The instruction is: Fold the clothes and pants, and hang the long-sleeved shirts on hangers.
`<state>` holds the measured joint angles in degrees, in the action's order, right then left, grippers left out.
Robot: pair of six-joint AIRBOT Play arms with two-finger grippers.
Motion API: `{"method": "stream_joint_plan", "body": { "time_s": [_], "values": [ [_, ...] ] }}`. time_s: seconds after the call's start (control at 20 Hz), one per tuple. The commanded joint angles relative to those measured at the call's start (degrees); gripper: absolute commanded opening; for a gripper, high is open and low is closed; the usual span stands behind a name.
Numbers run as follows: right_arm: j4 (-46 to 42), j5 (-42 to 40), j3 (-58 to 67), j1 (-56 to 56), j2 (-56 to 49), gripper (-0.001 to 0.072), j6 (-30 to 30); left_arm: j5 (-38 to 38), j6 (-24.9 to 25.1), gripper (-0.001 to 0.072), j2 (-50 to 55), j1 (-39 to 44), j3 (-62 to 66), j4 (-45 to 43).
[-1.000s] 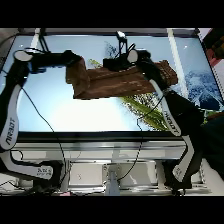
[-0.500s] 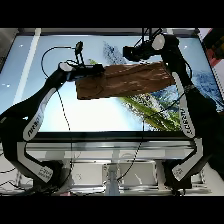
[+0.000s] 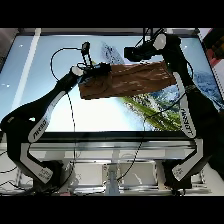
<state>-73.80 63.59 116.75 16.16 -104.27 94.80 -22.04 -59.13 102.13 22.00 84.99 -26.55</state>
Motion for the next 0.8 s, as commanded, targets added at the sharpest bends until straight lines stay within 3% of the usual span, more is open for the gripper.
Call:
{"method": "stream_joint_plan", "body": {
  "time_s": [0.0,0.05,0.1,0.15,0.5,0.75],
  "values": [
    [0.0,0.2,0.0,0.0,0.0,0.0032,0.0,1.0,0.0,0.0213,0.0,0.9,0.1,0.0],
    [0.0,0.2,0.0,0.0,0.0,0.0032,0.0,0.8,0.0,0.0448,0.0,1.2,0.1,0.0],
    [0.0,0.2,0.0,0.0,0.0,0.0032,0.0,0.8,0.0,0.062,0.0,1.6,0.1,0.0],
    [0.0,0.2,0.0,0.0,0.0,0.0032,0.0,0.7,0.0,0.0658,0.0,1.9,0.1,0.0],
    [0.0,0.2,0.0,0.0,0.0,0.0032,0.0,-12.3,0.1,0.0652,-2.8,-3.6,0.1,-1.8],
    [-0.2,-0.1,0.0,0.0,0.0,0.0031,-0.5,-32.8,0.0,0.0651,-5.1,-18.9,0.0,-11.6]
  ]
}}
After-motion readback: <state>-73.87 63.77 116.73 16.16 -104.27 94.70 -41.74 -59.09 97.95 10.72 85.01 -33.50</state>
